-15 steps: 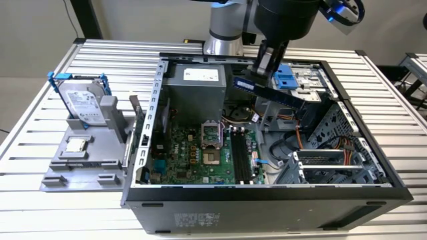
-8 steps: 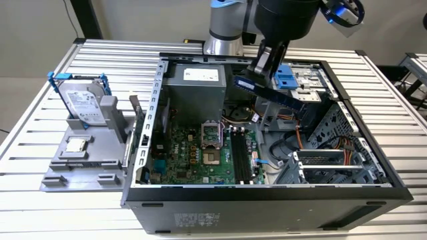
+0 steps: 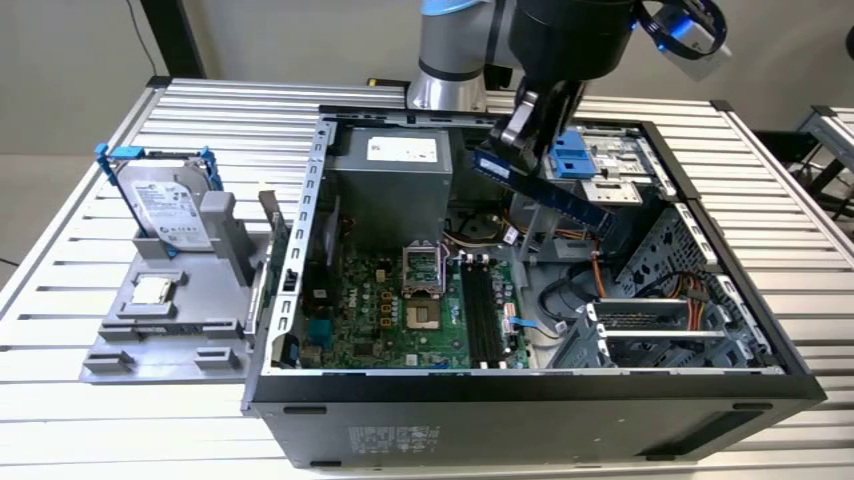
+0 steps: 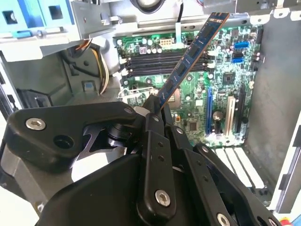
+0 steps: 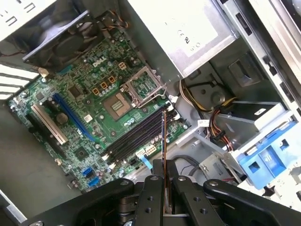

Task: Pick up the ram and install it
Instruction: 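Insert the ram into the slot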

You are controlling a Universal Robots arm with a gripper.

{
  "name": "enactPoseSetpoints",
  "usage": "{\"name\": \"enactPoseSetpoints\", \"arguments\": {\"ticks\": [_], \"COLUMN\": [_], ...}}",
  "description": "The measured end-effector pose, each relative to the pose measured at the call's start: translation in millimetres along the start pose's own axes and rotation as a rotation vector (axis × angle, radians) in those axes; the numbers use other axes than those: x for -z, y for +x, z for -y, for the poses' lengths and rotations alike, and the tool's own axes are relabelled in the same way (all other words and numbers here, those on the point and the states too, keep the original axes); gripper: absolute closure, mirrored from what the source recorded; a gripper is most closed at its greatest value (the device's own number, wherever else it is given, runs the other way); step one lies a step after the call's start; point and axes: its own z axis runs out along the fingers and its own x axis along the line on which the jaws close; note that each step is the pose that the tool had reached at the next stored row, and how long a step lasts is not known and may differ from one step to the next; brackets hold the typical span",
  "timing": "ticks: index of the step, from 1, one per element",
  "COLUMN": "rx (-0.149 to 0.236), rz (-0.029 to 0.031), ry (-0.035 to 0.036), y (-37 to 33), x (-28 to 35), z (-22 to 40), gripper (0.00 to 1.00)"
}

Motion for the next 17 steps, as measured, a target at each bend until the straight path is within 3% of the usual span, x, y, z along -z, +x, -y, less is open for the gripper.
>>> {"name": "enactPoseSetpoints", "arguments": {"ticks": [17], "rx": [-0.236], "rz": [0.0021], "ry": [0.0161], "y": [0.0], "x": [0.0], "z": [0.0], "gripper": [1.0]}}
